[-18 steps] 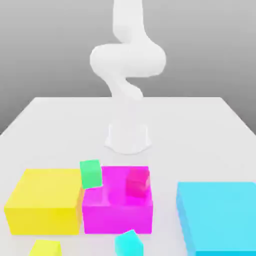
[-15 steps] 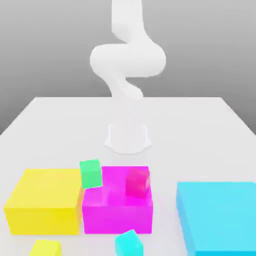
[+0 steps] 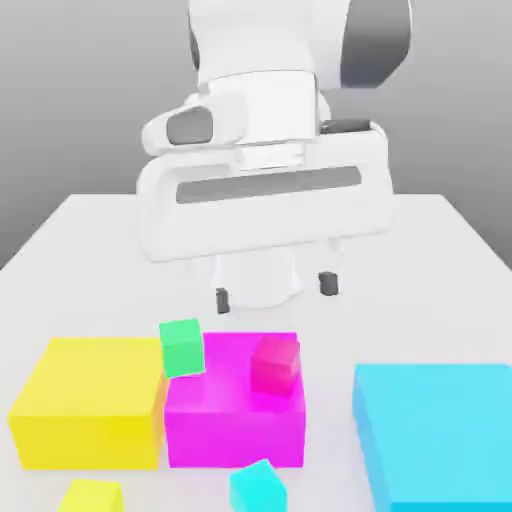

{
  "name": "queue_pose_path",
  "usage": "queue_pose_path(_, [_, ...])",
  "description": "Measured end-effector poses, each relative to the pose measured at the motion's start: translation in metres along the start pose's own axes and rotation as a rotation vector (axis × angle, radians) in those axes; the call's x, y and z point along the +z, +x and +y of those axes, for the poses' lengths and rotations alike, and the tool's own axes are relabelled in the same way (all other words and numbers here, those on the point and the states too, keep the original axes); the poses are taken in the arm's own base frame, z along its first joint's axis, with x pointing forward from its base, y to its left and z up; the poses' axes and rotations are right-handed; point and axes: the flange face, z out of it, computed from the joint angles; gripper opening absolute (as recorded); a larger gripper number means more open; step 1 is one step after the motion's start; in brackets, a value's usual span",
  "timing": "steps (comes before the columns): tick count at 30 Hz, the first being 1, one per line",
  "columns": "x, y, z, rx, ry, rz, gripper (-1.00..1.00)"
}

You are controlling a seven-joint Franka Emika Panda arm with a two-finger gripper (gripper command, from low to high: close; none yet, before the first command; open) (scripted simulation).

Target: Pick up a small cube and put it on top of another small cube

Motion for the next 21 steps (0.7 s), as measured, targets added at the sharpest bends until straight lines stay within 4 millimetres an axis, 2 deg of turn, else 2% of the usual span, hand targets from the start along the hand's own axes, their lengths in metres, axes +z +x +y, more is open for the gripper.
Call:
queue_pose_path(8, [0.136,-0.036,0.035,-0.126,-0.138,-0.165,0.00])
queue_pose_path(13, [0.204,-0.052,0.051,-0.150,-0.164,-0.191,0.00])
queue_pose_path(14, [0.215,-0.055,0.054,-0.150,-0.164,-0.192,-1.00])
queue_pose_path(21, [0.217,-0.056,0.054,-0.150,-0.165,-0.194,-1.00])
